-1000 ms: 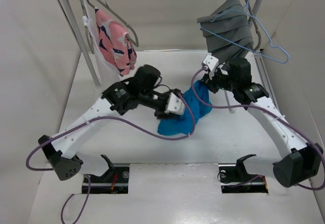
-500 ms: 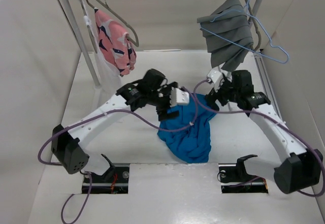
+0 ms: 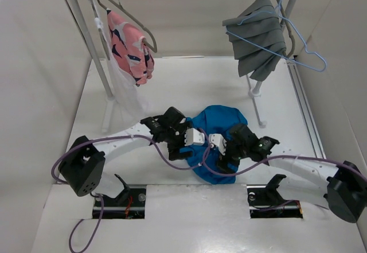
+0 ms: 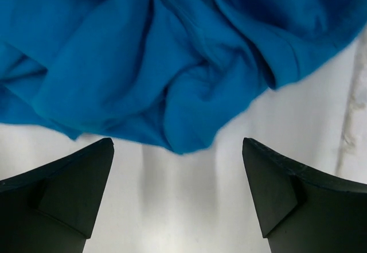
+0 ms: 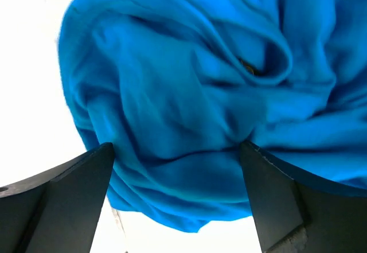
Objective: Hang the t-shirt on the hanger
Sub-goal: Move the tshirt to the center of the board
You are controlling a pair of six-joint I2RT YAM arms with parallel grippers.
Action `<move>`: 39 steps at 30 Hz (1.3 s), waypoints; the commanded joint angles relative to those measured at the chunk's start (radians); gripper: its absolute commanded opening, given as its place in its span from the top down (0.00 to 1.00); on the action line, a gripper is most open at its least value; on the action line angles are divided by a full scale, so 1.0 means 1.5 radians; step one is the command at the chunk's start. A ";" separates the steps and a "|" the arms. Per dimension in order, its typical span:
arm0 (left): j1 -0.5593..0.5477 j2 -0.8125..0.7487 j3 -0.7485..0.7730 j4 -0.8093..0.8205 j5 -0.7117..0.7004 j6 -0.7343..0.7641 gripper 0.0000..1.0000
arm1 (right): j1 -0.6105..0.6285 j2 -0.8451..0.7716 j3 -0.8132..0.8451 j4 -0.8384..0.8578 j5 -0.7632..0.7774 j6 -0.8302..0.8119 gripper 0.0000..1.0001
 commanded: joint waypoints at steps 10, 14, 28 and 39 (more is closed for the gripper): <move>-0.060 0.056 -0.017 0.112 -0.011 0.015 0.74 | 0.007 -0.027 -0.063 0.134 0.093 0.129 0.88; -0.015 0.039 -0.017 0.058 -0.059 0.037 1.00 | -0.064 -0.047 -0.004 0.048 0.134 0.116 1.00; 0.195 -0.115 -0.123 0.036 -0.170 0.201 1.00 | -0.286 0.047 0.058 0.093 0.047 0.041 0.76; 0.189 -0.140 -0.037 -0.054 -0.029 0.133 0.45 | -0.230 0.030 0.202 -0.034 0.106 -0.069 0.00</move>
